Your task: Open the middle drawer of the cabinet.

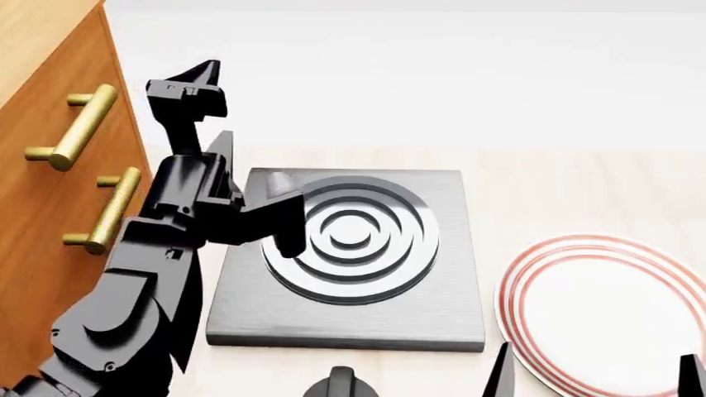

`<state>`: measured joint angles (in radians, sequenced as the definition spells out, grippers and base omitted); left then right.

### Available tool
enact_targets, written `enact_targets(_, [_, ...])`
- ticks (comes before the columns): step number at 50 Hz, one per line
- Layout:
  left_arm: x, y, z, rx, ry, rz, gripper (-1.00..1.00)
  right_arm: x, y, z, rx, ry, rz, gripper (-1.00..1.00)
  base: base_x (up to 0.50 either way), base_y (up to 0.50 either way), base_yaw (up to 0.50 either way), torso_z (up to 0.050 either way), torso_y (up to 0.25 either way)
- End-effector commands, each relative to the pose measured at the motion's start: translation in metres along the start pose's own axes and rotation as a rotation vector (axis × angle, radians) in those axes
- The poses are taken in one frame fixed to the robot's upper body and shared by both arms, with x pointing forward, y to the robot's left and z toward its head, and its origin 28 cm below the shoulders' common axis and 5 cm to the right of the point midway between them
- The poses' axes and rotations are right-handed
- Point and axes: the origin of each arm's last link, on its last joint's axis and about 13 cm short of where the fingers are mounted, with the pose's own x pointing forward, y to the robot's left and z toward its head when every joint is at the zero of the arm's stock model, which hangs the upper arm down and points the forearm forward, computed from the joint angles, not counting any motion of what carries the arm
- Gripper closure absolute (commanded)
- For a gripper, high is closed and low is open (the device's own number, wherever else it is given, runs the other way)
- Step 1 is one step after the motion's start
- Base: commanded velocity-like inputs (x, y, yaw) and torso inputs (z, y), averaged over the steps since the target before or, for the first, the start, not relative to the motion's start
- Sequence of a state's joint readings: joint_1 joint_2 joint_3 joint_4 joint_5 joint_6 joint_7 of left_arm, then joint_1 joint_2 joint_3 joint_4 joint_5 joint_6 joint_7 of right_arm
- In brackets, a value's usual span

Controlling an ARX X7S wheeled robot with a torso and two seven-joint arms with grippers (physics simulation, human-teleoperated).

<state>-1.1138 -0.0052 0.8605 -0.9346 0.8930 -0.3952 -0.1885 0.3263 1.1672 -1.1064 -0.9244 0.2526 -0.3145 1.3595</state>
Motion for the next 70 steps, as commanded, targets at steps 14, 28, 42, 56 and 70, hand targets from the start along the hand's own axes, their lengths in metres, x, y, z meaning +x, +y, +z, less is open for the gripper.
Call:
enact_targets(14, [-0.003,-0.025,-0.006,0.009,0.039,-0.024,-1.0,0.0,-0.001,0.0,0.003,-0.001,-0.001,-1.0,0.0,0.0,0.0,0.0,0.0])
enact_targets(28, [-0.002,-0.027,-0.018,0.012,0.071,-0.015,-1.0,0.0,-0.001,0.0,0.005,0.001,-0.001,-1.0,0.0,0.0,0.0,0.0,0.0])
enact_targets(42, [-0.002,-0.03,-0.015,0.076,-0.009,0.035,-1.0,0.0,-0.002,0.001,0.009,-0.001,-0.005,-1.0,0.0,0.0,0.0,0.0,0.0])
enact_targets(56, [-0.008,-0.04,-0.014,0.059,-0.008,0.018,-1.0,0.0,-0.002,0.001,0.009,-0.001,-0.005,-1.0,0.0,0.0,0.0,0.0,0.0])
enact_targets(70, [-0.015,-0.052,-0.013,-0.063,0.037,-0.008,-1.0,0.0,-0.002,0.001,0.01,0.0,-0.005,-1.0,0.0,0.0,0.0,0.0,0.0])
